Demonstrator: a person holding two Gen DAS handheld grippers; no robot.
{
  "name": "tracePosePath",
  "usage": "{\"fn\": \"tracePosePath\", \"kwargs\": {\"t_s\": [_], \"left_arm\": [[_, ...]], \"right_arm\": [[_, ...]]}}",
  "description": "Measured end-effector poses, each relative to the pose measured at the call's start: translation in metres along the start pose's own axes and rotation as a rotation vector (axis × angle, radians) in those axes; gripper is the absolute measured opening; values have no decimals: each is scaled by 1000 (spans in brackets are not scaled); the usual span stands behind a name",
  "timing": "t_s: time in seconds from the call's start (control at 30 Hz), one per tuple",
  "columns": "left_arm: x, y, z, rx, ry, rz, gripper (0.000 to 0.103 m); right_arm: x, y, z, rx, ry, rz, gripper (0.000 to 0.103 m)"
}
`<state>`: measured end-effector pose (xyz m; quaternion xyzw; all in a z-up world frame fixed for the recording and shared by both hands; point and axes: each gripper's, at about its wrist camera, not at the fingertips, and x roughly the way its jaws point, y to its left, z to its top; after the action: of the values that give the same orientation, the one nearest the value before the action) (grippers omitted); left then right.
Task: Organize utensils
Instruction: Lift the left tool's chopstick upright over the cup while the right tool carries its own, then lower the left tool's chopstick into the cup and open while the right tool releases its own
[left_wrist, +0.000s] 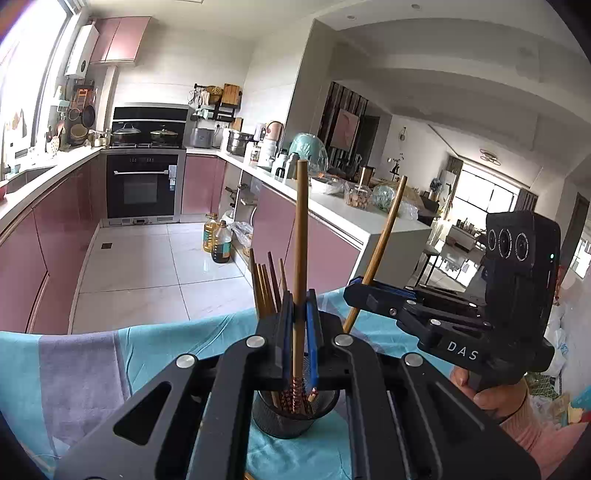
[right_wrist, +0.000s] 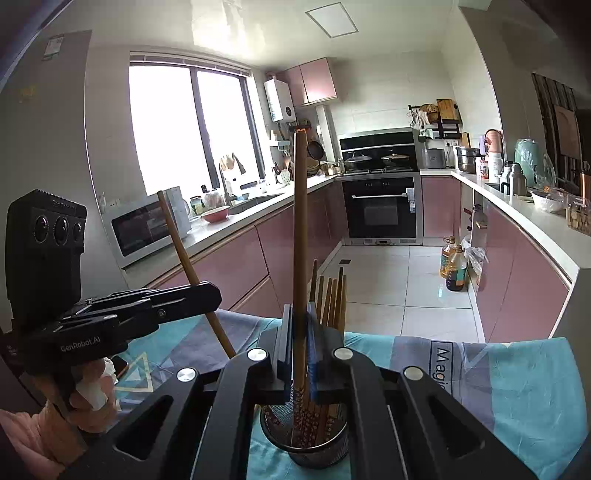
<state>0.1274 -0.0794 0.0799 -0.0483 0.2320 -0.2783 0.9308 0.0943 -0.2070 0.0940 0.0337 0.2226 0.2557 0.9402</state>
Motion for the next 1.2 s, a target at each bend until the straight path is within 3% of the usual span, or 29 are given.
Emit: {"fn": "tracePosePath", "kwargs": {"t_s": [0.67,1.2], "left_arm": [[43,3,-30,74,211,21,7],[77,19,-21,49,264,42,7]], "right_arm": [[41,-3,-27,7,152,-10,6],[65,-12,-34,37,221,-15,6]]}}
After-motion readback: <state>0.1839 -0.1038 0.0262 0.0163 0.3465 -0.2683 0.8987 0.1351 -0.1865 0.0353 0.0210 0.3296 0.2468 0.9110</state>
